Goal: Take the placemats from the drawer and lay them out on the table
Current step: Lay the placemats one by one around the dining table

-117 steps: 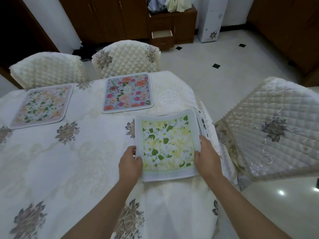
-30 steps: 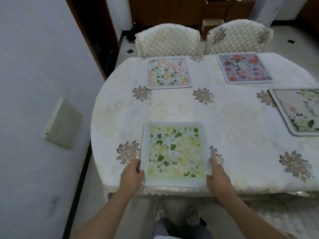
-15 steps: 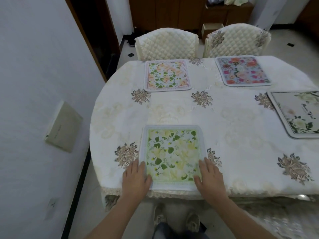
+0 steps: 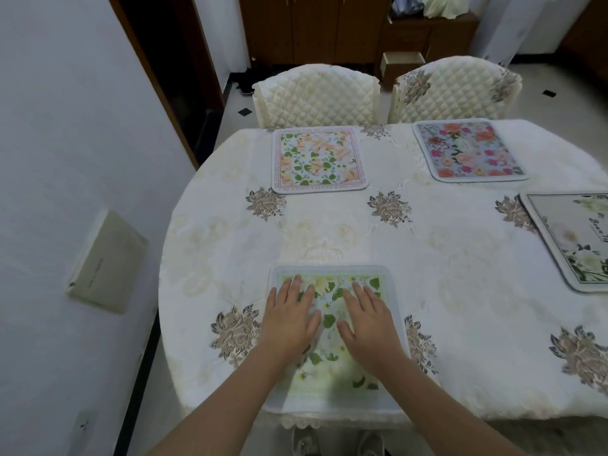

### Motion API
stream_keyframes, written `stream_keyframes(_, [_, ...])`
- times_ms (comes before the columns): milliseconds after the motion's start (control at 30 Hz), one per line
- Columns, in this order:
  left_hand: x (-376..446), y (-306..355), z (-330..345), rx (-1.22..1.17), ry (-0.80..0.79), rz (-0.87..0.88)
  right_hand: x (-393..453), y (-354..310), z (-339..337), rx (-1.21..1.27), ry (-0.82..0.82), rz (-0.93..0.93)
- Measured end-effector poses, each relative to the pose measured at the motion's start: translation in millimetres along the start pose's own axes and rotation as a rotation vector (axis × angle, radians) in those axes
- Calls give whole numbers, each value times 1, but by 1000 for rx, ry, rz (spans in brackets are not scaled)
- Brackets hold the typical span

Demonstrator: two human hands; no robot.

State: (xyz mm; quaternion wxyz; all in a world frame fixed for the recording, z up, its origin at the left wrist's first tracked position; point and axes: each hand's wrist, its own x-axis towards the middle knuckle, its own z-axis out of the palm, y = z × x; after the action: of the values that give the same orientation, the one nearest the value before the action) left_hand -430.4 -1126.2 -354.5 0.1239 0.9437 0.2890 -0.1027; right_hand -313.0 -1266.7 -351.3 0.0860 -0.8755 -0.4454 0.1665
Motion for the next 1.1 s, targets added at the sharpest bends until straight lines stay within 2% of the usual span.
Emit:
stream_keyframes(133, [30,-8,7,10,-85,21,33,0,8,-38,-77,11])
stream_keyframes(367, [66,-1,20,-18,-128,83,74,-6,24,-3,-147,7])
stream_keyframes(567, [69,-1,32,56,-118,69,76,5,32,-11,-129,-40])
stream_keyframes(900, [63,-9,28,13,-115,51,73,12,29,-54,-141,-73])
stream_keyframes(1100, [50,-23,29,-19,-98,-6,65,30,23,-58,-126,-15])
